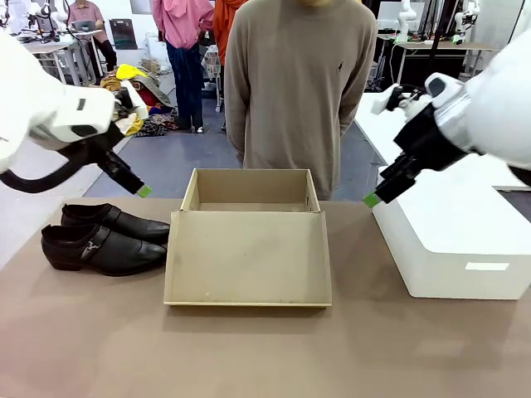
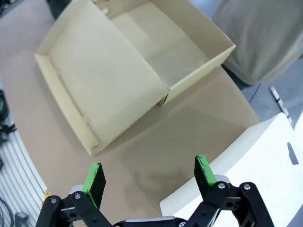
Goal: Pack the shoes into the box.
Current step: Place one shoe of the Shoes into the Shoes Box.
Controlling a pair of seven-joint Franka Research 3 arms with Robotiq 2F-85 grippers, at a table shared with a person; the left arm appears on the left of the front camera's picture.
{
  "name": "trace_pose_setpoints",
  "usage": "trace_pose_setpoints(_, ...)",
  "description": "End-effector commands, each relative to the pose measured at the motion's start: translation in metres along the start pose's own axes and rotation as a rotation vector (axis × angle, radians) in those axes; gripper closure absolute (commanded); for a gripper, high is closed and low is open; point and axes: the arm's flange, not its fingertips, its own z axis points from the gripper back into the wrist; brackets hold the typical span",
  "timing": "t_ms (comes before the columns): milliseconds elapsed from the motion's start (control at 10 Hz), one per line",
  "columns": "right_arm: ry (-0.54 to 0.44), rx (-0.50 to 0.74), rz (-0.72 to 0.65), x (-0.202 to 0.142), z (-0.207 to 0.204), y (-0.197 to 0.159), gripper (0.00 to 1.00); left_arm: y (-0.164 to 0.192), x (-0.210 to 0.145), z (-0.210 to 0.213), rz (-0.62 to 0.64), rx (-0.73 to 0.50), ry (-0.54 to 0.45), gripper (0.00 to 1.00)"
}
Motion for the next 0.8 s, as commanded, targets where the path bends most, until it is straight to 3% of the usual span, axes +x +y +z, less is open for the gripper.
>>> trace_pose_setpoints(0, -0.038, 0.073, 0.046, -0.014, 0.017, -0.011, 0.0, 0.014, -0.018, 0.021, -0.05, -0.086, -0.008, 0.0)
trace_pose_setpoints(100, -0.062, 0.104, 0.061, -0.02, 0.025, -0.015, 0.0, 0.02, -0.027, 0.027, -0.065, -0.119, -0.012, 0.0)
trace_pose_setpoints(400, -0.143, 0.161, 0.083, -0.034, 0.034, -0.029, 0.0, 0.024, -0.046, 0.04, -0.097, -0.244, -0.167, 0.0)
trace_pose_setpoints(700, -0.138, 0.158, 0.086, -0.03, 0.028, -0.028, 0.0, 0.027, -0.052, 0.039, -0.073, -0.233, -0.173, 0.0)
